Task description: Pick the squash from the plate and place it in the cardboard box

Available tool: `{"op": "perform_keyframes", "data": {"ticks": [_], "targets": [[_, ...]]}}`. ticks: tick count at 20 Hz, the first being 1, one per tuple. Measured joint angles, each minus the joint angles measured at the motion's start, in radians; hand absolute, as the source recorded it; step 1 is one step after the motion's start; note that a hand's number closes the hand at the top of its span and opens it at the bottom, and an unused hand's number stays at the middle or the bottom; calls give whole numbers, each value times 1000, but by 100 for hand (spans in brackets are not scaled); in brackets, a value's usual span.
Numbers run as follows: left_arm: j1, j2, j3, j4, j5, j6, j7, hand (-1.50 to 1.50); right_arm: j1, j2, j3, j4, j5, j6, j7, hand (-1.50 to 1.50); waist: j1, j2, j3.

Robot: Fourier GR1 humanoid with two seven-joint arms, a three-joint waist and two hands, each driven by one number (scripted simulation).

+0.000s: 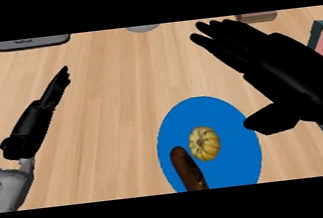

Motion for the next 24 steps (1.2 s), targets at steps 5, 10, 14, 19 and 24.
{"op": "perform_keyframes", "data": {"ticks": [5,10,14,19,24], "targets": [[-11,-6,-4,-11,-5,-14,6,0,-100,25,112,-91,18,220,210,-150,13,6,1],[-18,-22,-13,-8,-15,-13,11,0,-176,124,245,-82,-18,432,416,-150,22,9,0],[-19,-18,-3,-11,-8,-28,12,0,-219,241,319,-19,-71,509,499,-150,27,9,0],[-7,-26,-5,-25,-17,-21,17,0,-251,360,413,79,-92,532,577,-150,24,6,0],[3,-14,12,-29,-11,-32,17,0,-247,455,482,163,-109,532,652,-150,14,4,1]]}}
